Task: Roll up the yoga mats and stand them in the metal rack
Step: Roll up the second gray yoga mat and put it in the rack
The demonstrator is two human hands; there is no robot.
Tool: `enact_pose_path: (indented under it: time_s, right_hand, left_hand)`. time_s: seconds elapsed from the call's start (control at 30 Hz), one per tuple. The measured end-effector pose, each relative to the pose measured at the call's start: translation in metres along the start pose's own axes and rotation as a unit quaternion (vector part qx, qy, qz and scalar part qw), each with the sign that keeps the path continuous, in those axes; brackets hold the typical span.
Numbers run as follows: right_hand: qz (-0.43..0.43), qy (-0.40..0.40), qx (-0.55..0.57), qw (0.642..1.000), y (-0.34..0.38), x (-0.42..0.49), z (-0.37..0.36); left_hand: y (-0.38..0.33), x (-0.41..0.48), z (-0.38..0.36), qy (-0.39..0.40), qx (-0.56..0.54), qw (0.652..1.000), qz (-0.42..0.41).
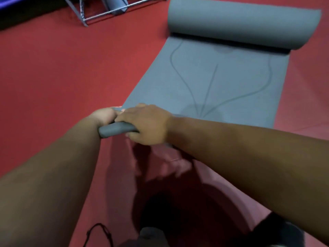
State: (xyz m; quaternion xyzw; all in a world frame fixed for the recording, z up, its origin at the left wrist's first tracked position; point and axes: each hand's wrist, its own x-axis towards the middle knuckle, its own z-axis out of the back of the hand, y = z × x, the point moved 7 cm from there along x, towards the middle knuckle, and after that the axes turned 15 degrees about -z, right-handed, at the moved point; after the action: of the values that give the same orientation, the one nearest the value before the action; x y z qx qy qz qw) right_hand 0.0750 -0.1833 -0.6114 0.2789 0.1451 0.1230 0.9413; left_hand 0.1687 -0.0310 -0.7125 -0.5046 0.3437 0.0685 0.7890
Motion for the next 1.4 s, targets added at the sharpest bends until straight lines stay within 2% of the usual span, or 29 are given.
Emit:
enact_pose_path:
  time_s: [0.07,0.17,0.27,0.3,0.4,0.43,0.47,0.57,0.63,0.73,0.8,0.83,0.87,0.9,0.93,1.0,1.1,1.3,1.4]
  right_hand:
    - [-0.03,0.046,0.066,0.996,-0.02,-0.012,-0.003]
    - [-0.184,0.133,0.103,0.968,-0.091,-0.05,-0.006]
    - [-0.347,0.22,0.035,0.911,-0.176,-0.108,-0.013]
    - [-0.37,0.256,0.013,0.893,-0.196,-0.127,-0.022]
    - [-0.341,0.386,0.086,0.853,-0.214,-0.166,-0.065]
    - [-0.334,0.404,0.09,0.847,-0.214,-0.173,-0.078]
    - [-0.332,0.401,0.059,0.852,-0.215,-0.176,-0.09]
    - [-0.291,0.387,-0.039,0.874,-0.182,-0.182,-0.106]
    - [-0.25,0.383,-0.04,0.889,-0.157,-0.19,-0.117]
    - [-0.254,0.365,-0.027,0.895,-0.151,-0.205,-0.14]
    - [-0.258,0.373,-0.023,0.891,-0.158,-0.218,-0.149]
    - [-0.262,0.372,-0.021,0.89,-0.161,-0.223,-0.147]
    - [-0.279,0.374,-0.018,0.884,-0.168,-0.23,-0.145]
    - [-0.29,0.376,-0.001,0.88,-0.177,-0.236,-0.146]
    - [-0.304,0.392,0.013,0.868,-0.186,-0.244,-0.148]
    - [-0.321,0.428,0.02,0.845,-0.199,-0.258,-0.15]
    - [-0.334,0.437,0.047,0.834,-0.21,-0.258,-0.152]
    - [-0.322,0.461,0.115,0.819,-0.186,-0.234,-0.095]
    - [-0.326,0.417,0.017,0.848,-0.169,-0.216,-0.031]
  left_hand:
    - [0.008,-0.009,-0.005,0.038,0.054,0.997,0.03]
    - [0.012,-0.018,-0.007,0.037,0.191,0.978,0.071]
    - [0.002,-0.034,-0.033,0.045,0.401,0.914,0.042]
    - [0.003,-0.042,-0.049,0.06,0.436,0.897,0.032]
    - [0.023,-0.055,-0.093,0.105,0.495,0.862,0.011]
    - [0.029,-0.059,-0.107,0.121,0.52,0.845,0.0]
    - [0.035,-0.065,-0.119,0.133,0.547,0.826,-0.005]
    - [0.04,-0.089,-0.146,0.167,0.663,0.73,-0.009]
    - [0.029,-0.106,-0.169,0.204,0.684,0.7,-0.029]
    - [0.037,-0.133,-0.214,0.287,0.68,0.673,-0.057]
    - [0.064,-0.142,-0.233,0.269,0.749,0.605,0.022]
    - [0.07,-0.152,-0.238,0.267,0.762,0.586,0.071]
    - [0.081,-0.149,-0.251,0.289,0.727,0.62,0.055]
    - [0.084,-0.139,-0.264,0.325,0.687,0.65,0.003]
    - [0.081,-0.133,-0.269,0.343,0.667,0.661,-0.036]
    - [0.072,-0.132,-0.273,0.376,0.674,0.632,-0.072]
    - [0.064,-0.13,-0.283,0.362,0.698,0.605,-0.121]
    - [0.018,-0.133,-0.255,0.366,0.639,0.669,-0.099]
    - [-0.031,-0.146,-0.234,0.327,0.639,0.688,-0.106]
